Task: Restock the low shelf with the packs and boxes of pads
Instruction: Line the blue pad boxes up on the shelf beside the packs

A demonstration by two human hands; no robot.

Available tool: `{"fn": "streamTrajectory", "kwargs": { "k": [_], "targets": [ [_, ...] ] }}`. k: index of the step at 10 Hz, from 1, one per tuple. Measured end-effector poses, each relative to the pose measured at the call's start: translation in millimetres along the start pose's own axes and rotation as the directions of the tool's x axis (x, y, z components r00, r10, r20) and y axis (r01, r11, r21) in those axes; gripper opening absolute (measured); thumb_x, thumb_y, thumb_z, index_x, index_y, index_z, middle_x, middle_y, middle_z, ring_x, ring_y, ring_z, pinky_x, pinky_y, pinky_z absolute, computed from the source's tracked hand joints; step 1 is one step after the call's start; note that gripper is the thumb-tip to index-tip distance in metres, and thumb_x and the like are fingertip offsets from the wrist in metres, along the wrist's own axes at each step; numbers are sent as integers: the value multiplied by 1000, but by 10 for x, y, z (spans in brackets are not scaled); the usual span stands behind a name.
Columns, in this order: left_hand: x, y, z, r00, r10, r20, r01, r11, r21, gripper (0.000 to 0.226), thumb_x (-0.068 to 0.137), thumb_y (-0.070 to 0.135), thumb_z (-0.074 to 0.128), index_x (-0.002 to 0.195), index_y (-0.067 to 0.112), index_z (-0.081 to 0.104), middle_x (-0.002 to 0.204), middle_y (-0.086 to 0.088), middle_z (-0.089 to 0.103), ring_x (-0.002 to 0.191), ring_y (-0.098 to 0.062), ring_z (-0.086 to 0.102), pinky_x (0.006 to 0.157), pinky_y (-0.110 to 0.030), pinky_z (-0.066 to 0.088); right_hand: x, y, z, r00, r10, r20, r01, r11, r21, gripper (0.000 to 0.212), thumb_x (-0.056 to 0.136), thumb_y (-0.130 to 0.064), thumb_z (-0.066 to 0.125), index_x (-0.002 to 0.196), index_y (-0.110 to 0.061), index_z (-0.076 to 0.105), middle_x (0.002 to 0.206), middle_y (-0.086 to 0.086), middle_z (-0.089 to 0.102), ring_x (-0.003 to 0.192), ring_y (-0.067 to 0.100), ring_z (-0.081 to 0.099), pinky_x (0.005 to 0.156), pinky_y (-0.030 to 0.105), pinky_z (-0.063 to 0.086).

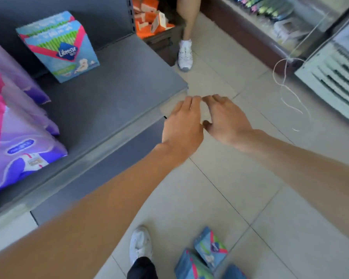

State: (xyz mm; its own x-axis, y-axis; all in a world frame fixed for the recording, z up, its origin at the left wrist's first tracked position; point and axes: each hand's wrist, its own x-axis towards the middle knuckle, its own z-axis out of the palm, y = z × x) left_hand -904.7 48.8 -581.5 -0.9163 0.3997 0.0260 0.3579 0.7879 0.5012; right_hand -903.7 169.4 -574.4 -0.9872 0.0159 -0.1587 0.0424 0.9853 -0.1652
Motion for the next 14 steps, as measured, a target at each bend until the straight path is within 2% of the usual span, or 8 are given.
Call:
{"fn": "streamTrajectory", "kwargs": {
  "k": [4,6,7,8,9,10,11,14],
  "targets": [
    [-1008,1175,1466,924,141,356,-188,977,99,51,89,5,46,138,8,33,132,-6,44,118,-22,45,86,-28,40,-2138,1440,532,919,379,107,-383,923,24,47,89,-13,52,135,-9,42,131,6,49,126,25,41,91,33,41],
    [-1659,1107,2491,802,-46,596,16,998,55,46,89,7,48,135,6,38,134,-9,45,121,-26,46,93,-33,40,-2984,1777,1499,813,535,230,-572,807,148,43,89,-11,52,131,-7,43,124,8,51,118,27,45,89,38,45],
    [-1864,888,3039,704,-268,657,298,952,70,45,90,9,48,135,3,40,135,-13,48,124,-29,47,95,-33,40,-3198,1834,2253,692,636,342,-722,613,322,44,89,-14,53,131,-5,45,126,10,52,119,29,47,92,34,41],
    [-2019,629,3585,537,-474,697,575,811,109,41,92,7,42,131,-4,46,135,-20,51,122,-35,51,92,-34,45,-3266,1892,3027,444,731,518,-845,150,513,35,85,-15,60,117,-1,59,112,13,59,108,27,54,83,26,44],
    [-2162,206,4214,477,-491,729,595,791,143,38,94,8,41,127,-7,51,132,-23,53,121,-36,52,88,-32,45,-3305,1938,3712,268,687,675,-816,-211,539,28,80,-6,63,104,10,63,92,22,61,84,23,52,77,38,47],
    [-2259,-8,4577,474,-491,731,589,794,151,46,92,14,49,137,4,43,139,-13,49,125,-29,49,84,-24,38,-3341,1925,4296,178,645,743,-792,-353,497,7,76,-3,63,81,-2,59,76,16,47,74,21,41,65,35,33],
    [-2368,-204,4906,421,-496,759,593,784,183,57,89,20,58,140,5,36,141,-11,44,127,-25,46,82,-24,34,-3396,1856,4805,148,609,779,-796,-394,459,19,72,-8,71,74,-5,52,70,11,45,65,23,41,61,34,34],
    [-2615,-426,5234,365,-460,809,666,737,118,59,74,33,65,125,7,49,122,-14,57,105,-29,61,76,-34,51,-3387,1646,5344,176,490,854,-708,-540,456,41,74,-10,68,110,6,58,97,21,62,79,26,56,69,34,43]
  ]
}}
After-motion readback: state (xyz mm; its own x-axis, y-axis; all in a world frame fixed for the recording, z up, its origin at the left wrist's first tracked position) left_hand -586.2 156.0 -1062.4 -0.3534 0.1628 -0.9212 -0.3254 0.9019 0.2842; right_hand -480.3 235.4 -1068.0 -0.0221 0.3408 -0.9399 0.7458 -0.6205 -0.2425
